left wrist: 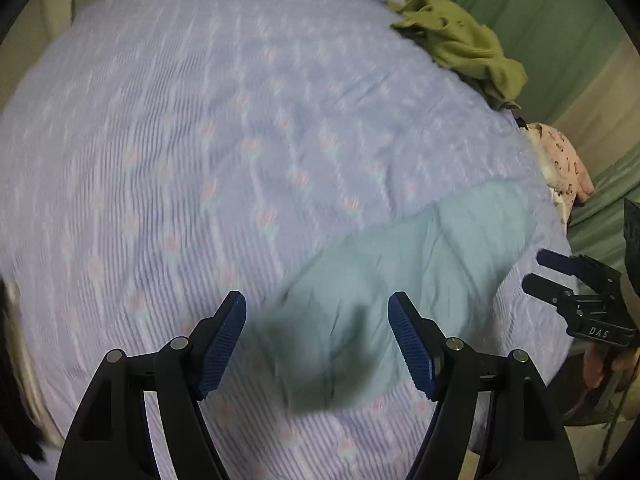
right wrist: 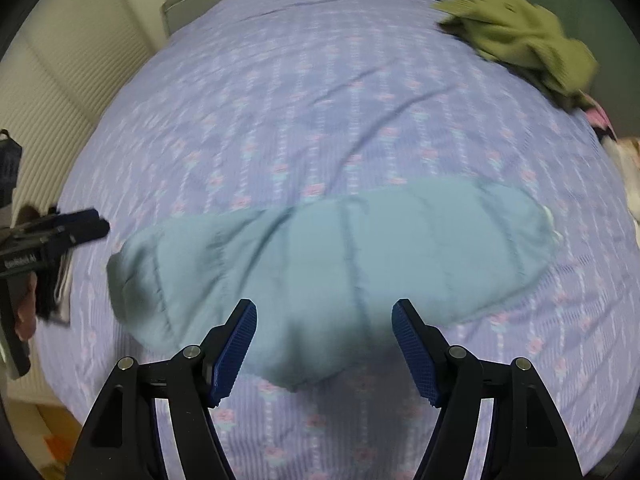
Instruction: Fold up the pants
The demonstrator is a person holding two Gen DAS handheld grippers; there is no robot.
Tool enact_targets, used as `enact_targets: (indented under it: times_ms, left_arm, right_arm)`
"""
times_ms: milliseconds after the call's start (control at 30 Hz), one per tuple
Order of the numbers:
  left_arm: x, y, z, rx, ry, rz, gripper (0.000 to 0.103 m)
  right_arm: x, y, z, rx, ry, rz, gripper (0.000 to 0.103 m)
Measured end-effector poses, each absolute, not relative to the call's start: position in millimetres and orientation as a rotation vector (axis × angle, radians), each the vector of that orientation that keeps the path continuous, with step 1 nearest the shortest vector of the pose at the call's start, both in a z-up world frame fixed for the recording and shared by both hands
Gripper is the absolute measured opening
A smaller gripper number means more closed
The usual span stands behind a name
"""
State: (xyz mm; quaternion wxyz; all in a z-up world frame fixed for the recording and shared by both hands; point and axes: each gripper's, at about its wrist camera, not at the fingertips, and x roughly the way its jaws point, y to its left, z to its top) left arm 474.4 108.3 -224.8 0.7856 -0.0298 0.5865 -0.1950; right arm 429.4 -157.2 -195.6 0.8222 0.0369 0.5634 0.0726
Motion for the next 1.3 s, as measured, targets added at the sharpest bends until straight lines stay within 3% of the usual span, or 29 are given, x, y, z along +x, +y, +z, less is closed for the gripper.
enact_targets:
  times_ms: [267,300,333,367,467,567,800,1000,1100,1167,1300]
  left_arm:
    - [474.1,125.2,-270.0,-0.31,1.32,-0.396,0.069]
    - [475.1,124.0,-275.8,-0.321,1.336,-0.396,0.065]
    - [475.9,121.3,-282.9,-0.336,1.354,-0.407,0.047]
    - [475.5,122.3,-287.5,-0.338,1.364,-0.397,0.037]
    - [466.2,120.6,-291.3,-0.381,1.37,-0.399,0.021]
    - [453.2,126.8,-285.4,-0.449,1.36,-0.427,0.02]
    - [458.5,137.7,-302.4,-0.424,1.427,-0.33,0.02]
    - [470.2,128.0,-311.4,-0.347,1.423,-0.235,0.026]
    - [468.0,127.2,-312.0,-0.287,1.415,-0.205,0.042]
    - [464.8,129.3,-305.7,-0.212,1.405,-0.151,0.07]
    - [450.6,129.6,-271.0,-0.136,1.342,-0.136,0.072]
  right_arm:
    - [417.7,-114.4,-210.0,-0.007,1.256,0.205,0.071]
    - [415.8,-113.8,-211.2,-0.012,1.264,0.196,0.071]
    - [414.4,-113.7,-212.1,-0.014,1.27,0.187,0.071]
    - [412.7,-114.3,-212.6,-0.014,1.274,0.18,0.071]
    - [408.9,-117.6,-212.8,-0.005,1.286,0.154,0.071]
    - [403.9,-118.1,-213.5,0.003,1.293,0.134,0.071]
    - [394.4,-112.3,-216.0,-0.002,1.319,0.124,0.071]
    - [393.2,-104.5,-211.9,-0.023,1.303,0.128,0.071]
    - [394.8,-109.0,-209.0,-0.013,1.291,0.115,0.071]
    - [395.3,-112.8,-206.4,-0.012,1.281,0.105,0.071]
    - [394.8,-122.9,-199.5,0.003,1.257,0.096,0.071]
